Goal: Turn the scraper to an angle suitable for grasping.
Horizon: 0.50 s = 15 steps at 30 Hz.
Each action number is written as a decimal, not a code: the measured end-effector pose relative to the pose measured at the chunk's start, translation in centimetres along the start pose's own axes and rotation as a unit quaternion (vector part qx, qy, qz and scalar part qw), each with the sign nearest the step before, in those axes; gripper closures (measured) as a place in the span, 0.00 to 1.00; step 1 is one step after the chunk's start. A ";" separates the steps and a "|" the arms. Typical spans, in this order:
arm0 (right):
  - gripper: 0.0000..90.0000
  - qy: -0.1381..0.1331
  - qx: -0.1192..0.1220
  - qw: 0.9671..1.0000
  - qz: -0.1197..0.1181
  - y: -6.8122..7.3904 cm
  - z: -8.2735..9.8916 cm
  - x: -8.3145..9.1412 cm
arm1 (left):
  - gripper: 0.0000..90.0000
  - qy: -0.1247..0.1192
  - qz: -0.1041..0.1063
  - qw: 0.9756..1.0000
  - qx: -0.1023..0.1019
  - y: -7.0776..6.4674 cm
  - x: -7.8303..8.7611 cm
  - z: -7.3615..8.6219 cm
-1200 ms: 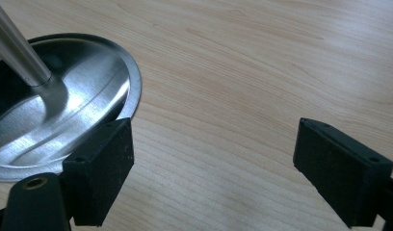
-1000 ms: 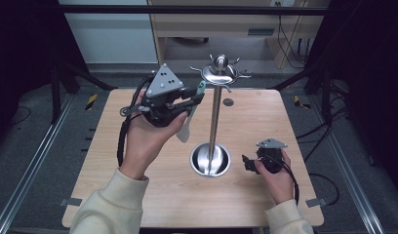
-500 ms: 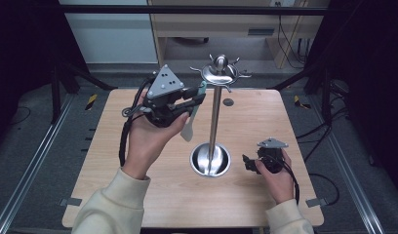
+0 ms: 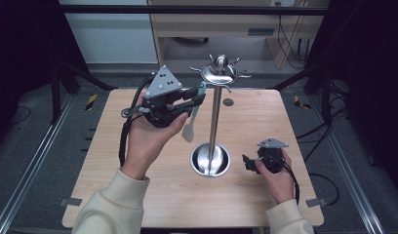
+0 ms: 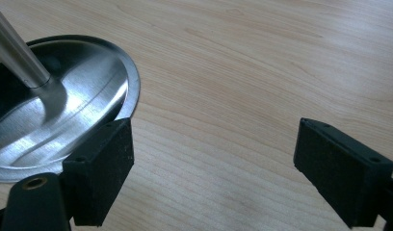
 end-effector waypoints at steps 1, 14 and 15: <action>0.16 0.000 0.000 1.000 0.000 0.0 0.0 0.0 | 0.82 0.000 0.000 1.000 -0.002 0.0 0.0 0.0; 0.16 0.001 -0.001 1.000 0.001 -0.2 0.1 0.1 | 0.81 -0.004 0.004 1.000 0.003 0.0 0.2 0.1; 0.16 -0.001 -0.003 1.000 0.000 -0.1 0.0 0.1 | 0.81 -0.004 0.006 1.000 0.004 0.0 0.2 0.1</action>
Point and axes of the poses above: each handheld gripper's, and its own axes: x roughly backward along the jaws, z roughly out of its underside, y roughly to its left, the point moved 9 cm from there along -x, roughly forward along the jaws, and after that the axes turned 5 degrees about -z, right-handed, at the moved point
